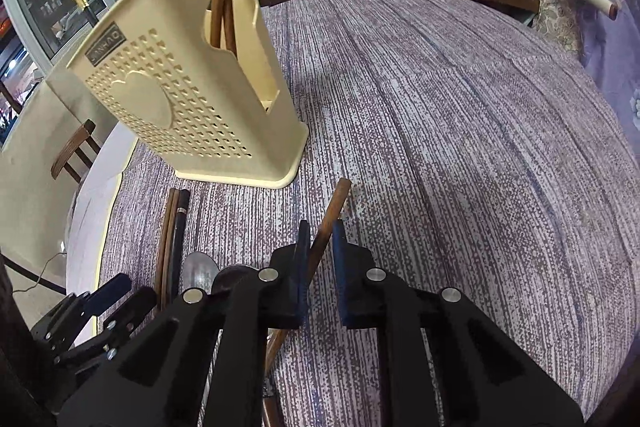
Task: Organize utensils
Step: 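Move both open tools back down toward the utensils lying on the table, then close the left tool on a brown chopstick while the right grasps another brown chopstick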
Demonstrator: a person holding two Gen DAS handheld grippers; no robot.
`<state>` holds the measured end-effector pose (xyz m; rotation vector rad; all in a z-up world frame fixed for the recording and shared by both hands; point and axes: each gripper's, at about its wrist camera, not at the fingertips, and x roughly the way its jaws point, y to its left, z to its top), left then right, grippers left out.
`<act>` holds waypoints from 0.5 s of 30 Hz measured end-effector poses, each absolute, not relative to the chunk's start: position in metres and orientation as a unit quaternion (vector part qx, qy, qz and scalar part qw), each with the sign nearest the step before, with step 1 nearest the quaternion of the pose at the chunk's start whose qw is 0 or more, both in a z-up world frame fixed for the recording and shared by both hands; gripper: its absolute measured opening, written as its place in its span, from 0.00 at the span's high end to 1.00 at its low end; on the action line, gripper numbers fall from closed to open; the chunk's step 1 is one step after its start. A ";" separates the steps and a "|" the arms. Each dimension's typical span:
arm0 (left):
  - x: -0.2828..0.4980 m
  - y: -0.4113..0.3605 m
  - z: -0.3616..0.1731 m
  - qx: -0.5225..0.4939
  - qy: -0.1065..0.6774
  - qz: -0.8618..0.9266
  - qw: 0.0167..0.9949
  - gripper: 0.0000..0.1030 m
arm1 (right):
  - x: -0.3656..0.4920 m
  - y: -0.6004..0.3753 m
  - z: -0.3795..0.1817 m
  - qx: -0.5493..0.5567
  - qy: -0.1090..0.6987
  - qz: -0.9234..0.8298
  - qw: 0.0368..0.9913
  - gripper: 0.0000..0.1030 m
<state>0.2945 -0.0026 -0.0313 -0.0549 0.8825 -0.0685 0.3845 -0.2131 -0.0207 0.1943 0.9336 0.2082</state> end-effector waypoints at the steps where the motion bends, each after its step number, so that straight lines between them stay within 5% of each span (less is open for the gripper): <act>1: 0.296 -0.002 -0.032 -0.028 0.428 -0.032 0.903 0.60 | 0.383 -0.213 -0.020 0.091 0.447 0.101 0.884 0.88; 15: 0.313 0.015 -0.028 -0.041 0.446 -0.008 0.894 0.63 | 0.380 -0.212 -0.024 0.121 0.457 0.124 0.873 0.90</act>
